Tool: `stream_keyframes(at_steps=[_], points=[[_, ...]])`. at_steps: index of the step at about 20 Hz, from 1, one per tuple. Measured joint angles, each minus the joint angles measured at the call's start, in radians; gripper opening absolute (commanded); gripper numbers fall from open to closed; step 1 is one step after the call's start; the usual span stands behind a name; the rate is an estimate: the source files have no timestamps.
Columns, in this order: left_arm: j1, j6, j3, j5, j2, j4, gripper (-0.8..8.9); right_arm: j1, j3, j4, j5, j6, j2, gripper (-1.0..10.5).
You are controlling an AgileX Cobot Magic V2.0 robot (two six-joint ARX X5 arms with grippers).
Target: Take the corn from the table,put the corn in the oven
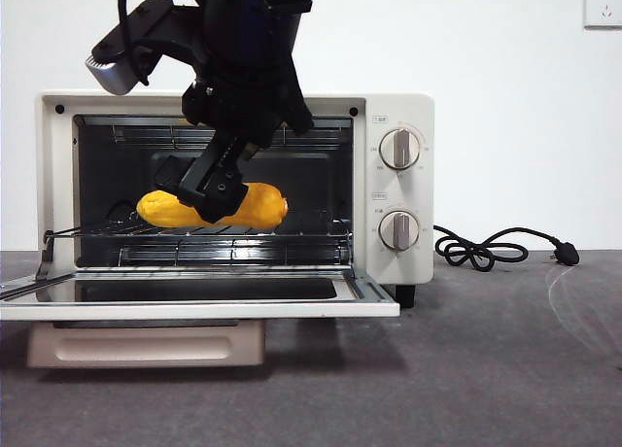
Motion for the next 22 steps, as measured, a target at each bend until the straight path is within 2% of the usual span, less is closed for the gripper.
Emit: stream_keyframes(at_steps=[8,17,22], points=[[0.000,0.000,0.000,0.000,0.000,0.000,-0.06,0.012,0.000,0.000,0.067,0.027,0.000,4.5],[0.000,0.000,0.000,0.000,0.000,0.000,-0.06,0.076,0.000,0.000,0.123,0.048,0.000,4.4],[0.000,0.000,0.000,0.000,0.000,0.000,-0.06,0.135,0.000,0.000,0.205,0.050,0.000,4.4]])
